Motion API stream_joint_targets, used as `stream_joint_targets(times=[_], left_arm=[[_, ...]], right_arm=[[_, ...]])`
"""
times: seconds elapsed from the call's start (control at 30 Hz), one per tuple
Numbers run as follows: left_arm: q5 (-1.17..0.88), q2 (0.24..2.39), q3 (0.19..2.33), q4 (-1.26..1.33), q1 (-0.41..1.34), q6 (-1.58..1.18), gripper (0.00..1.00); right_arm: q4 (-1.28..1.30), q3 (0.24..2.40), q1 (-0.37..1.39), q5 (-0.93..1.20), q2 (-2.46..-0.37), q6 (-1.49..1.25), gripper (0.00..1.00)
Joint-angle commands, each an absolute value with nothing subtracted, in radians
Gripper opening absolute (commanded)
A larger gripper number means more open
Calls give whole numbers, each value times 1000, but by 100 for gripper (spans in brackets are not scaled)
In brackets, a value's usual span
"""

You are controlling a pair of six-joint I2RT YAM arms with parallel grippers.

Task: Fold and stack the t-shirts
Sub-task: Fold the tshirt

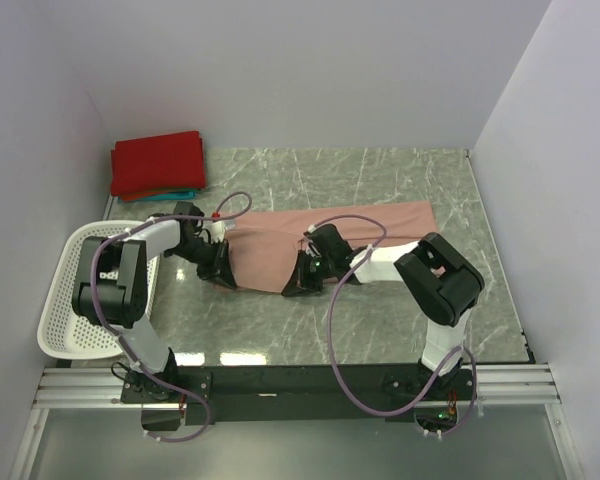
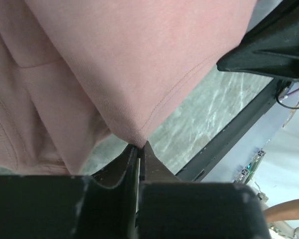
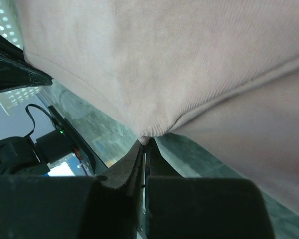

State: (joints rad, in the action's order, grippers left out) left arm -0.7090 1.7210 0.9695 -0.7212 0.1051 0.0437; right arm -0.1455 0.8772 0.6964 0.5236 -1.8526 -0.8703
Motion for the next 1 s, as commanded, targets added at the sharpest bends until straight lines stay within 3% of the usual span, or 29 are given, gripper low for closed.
stream_joint_targets(times=[0.0, 0.27, 0.97], left_arm=[[-753, 1660, 1037, -764, 109, 78, 4], [-795, 1686, 1182, -778, 107, 72, 1], [-854, 2089, 1643, -673, 44, -117, 1]], right_arm=[[-143, 917, 673, 512, -1775, -844, 0], [-111, 1037, 627, 563, -1765, -769, 0], [-58, 1319, 442, 643, -2029, -730, 0]])
